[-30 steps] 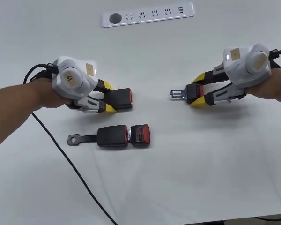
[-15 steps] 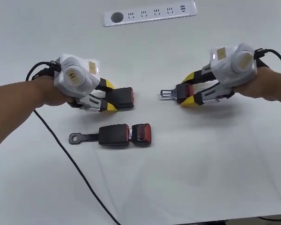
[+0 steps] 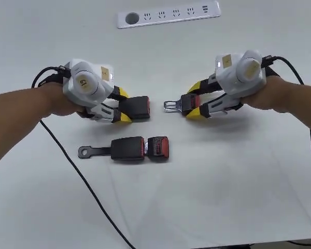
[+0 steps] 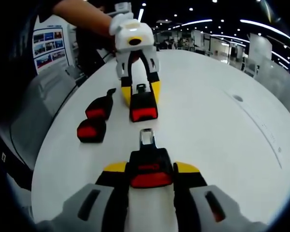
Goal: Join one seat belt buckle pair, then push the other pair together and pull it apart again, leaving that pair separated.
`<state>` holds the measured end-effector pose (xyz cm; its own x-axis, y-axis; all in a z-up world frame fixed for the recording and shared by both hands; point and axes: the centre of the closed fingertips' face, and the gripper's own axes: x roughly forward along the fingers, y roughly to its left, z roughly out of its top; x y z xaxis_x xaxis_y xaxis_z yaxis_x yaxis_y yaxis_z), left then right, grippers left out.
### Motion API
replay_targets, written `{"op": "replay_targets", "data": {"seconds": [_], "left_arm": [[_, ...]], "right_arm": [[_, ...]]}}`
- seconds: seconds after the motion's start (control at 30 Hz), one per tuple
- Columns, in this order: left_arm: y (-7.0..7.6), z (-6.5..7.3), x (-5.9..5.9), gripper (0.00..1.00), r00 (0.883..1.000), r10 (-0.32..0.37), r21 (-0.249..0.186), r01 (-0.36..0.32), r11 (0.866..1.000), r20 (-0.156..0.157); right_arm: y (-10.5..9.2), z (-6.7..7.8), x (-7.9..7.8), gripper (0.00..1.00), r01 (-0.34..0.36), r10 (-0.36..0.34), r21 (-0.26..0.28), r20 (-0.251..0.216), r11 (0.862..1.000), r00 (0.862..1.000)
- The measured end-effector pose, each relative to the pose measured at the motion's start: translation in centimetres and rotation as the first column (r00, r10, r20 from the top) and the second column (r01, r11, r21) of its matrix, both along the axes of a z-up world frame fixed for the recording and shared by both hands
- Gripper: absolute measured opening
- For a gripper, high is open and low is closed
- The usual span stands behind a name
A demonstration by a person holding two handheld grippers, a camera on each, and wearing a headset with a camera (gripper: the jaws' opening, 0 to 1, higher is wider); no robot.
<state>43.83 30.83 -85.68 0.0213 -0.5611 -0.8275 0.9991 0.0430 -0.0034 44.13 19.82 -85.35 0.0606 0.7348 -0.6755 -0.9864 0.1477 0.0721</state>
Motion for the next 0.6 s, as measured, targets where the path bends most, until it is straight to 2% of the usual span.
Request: {"op": "replay_targets", "data": {"seconds": [0.37,0.6], "left_arm": [[0.0,0.0,0.0,0.33,1.0,0.0,0.005,0.0,1.0,-0.001],[0.0,0.0,0.0,0.33,1.0,-0.003,0.007,0.003,1.0,0.001]], "right_arm": [[2.8,0.0,0.1,0.36,-0.021,0.021,0.007,0.0,1.0,1.0],[3.2,-0.5,0.4,0.36,-0.037,0.037,-0.004,0.004,0.999,0.999]]}}
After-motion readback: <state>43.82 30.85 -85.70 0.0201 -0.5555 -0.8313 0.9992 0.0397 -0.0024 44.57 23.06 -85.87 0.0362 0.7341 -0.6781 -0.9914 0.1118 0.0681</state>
